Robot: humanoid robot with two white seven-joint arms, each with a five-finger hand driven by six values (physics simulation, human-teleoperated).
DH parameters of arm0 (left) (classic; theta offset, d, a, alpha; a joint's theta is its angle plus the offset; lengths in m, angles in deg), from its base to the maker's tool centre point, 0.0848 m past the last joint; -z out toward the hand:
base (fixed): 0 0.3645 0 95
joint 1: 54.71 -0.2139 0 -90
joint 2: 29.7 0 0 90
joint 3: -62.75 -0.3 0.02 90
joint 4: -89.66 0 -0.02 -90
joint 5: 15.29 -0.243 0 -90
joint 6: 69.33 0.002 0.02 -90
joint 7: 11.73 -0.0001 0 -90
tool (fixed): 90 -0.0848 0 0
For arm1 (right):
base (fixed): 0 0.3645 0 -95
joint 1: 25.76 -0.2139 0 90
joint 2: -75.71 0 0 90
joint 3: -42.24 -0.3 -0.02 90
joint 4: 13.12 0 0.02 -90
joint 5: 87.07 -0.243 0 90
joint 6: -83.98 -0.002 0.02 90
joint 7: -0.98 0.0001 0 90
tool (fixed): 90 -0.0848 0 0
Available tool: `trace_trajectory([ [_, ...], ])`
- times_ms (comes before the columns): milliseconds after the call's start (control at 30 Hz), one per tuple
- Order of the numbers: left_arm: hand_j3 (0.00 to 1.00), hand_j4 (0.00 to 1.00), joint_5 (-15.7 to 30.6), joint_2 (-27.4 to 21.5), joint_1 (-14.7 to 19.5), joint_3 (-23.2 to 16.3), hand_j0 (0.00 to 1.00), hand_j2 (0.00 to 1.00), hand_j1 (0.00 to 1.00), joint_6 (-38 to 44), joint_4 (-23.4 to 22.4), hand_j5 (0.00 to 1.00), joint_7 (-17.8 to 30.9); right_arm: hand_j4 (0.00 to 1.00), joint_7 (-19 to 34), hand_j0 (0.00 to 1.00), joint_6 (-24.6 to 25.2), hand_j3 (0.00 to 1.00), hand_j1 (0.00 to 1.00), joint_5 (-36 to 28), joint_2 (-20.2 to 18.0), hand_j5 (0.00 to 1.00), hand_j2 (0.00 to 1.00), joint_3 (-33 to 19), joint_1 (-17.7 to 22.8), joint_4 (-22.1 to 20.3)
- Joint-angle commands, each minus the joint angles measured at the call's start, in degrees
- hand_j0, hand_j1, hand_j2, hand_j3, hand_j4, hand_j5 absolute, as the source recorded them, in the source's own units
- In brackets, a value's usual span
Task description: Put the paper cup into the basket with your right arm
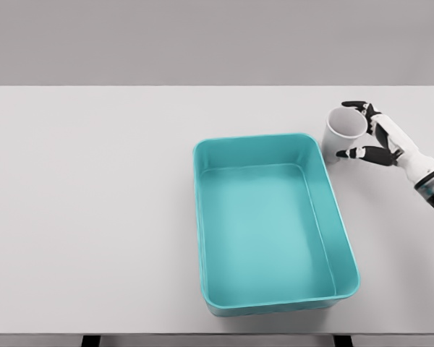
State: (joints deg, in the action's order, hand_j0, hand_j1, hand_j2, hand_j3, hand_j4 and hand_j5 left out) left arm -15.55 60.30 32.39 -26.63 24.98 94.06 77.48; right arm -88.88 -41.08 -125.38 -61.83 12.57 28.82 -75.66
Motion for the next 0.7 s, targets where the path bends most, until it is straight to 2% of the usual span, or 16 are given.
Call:
trace_trajectory([
  [0,1.0,1.0,0.0,0.0,0.0,0.0,1.0,1.0,1.0,0.0,0.0,1.0,0.0,0.54,-0.1,0.54,0.1,0.54,0.54,0.3,-0.2,0.54,0.54,-0.1,-0.1,-0.6],
  [100,1.0,1.0,0.0,0.0,0.1,0.0,1.0,1.0,1.0,0.0,0.0,1.0,0.0,0.53,-0.2,0.53,0.1,0.53,0.53,0.3,-0.3,0.53,0.53,-0.3,-0.2,-1.9],
  [167,1.0,1.0,0.0,0.0,0.1,0.0,1.0,1.0,1.0,0.0,0.0,1.0,0.0,0.53,-0.2,0.53,0.1,0.53,0.53,0.3,-2.1,0.53,0.53,-0.5,-0.2,-3.6],
  [367,1.0,1.0,0.0,0.0,0.0,0.0,1.0,1.0,1.0,0.0,0.0,1.0,0.0,0.53,-0.2,0.53,0.1,0.53,0.53,0.2,-4.1,0.53,0.53,-0.7,-0.6,-5.3],
  [667,1.0,1.0,0.0,0.0,0.0,0.0,1.0,1.0,1.0,0.0,0.0,1.0,0.0,0.53,-0.8,0.53,0.1,0.53,0.53,-0.1,-7.6,0.53,0.53,-2.0,-1.1,-10.1],
])
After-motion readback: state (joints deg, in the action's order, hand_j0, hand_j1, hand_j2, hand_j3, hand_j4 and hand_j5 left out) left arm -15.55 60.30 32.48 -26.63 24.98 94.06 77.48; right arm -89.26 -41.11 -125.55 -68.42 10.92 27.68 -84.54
